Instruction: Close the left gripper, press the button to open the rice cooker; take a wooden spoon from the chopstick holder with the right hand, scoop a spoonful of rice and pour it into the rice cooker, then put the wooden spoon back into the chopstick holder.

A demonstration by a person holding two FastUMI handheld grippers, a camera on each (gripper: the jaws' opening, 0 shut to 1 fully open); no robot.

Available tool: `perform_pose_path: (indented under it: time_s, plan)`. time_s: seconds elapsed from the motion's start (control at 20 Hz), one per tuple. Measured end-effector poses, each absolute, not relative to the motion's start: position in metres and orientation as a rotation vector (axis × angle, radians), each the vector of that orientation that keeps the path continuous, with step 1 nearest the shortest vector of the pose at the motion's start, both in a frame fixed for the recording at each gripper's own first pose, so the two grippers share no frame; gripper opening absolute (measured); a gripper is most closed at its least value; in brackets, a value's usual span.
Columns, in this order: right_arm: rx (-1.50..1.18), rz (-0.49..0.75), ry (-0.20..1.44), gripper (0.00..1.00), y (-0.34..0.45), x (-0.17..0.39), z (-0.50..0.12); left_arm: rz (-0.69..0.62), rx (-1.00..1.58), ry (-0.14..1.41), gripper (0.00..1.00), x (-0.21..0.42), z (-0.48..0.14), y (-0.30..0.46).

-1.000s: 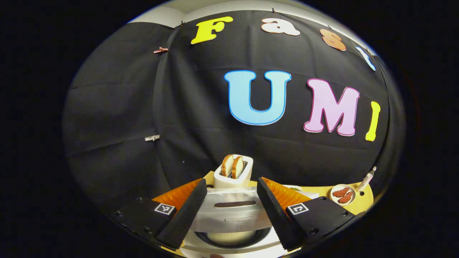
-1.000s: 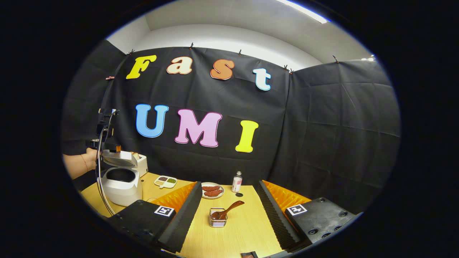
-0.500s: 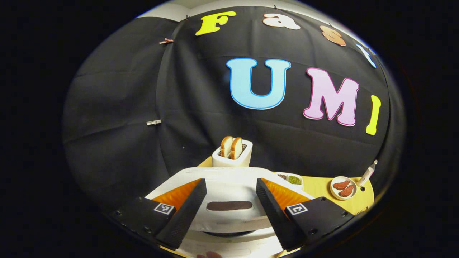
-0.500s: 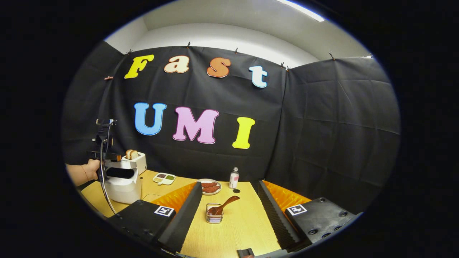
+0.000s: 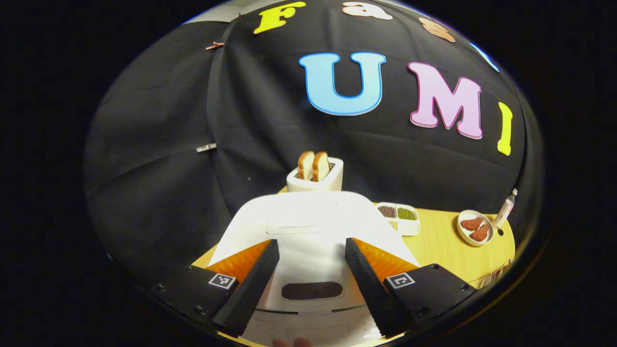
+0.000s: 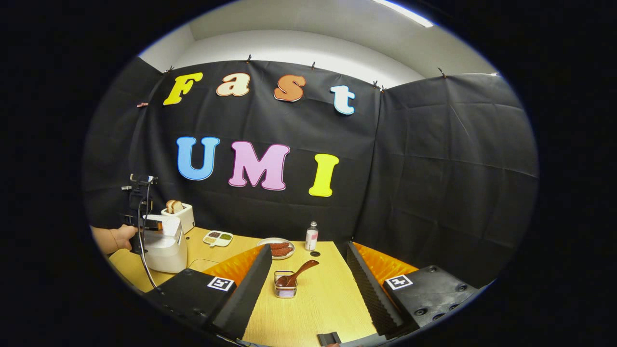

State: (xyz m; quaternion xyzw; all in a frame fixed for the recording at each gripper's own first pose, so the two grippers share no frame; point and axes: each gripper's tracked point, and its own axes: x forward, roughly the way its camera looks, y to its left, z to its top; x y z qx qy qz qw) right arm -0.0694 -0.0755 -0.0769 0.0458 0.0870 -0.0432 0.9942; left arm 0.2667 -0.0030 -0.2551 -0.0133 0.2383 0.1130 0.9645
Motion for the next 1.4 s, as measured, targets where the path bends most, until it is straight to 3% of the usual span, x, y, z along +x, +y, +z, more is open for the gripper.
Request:
perform_pose_path:
  time_s: [0.2, 1.2, 1.4]
  plan:
    - [0.090, -0.088, 0.185, 0.98, -0.077, -0.070, -0.081, 0.229, -0.030, 0.411, 0.98, 0.266, -0.250, -0.002]
    - [0.159, -0.097, 0.203, 0.98, -0.086, -0.073, -0.086, 0.218, 0.014, 0.379, 1.00, 0.237, -0.252, -0.007]
    - [0.166, -0.099, 0.205, 0.98, -0.088, -0.076, -0.087, 0.210, 0.079, 0.284, 0.97, 0.228, -0.213, -0.004]
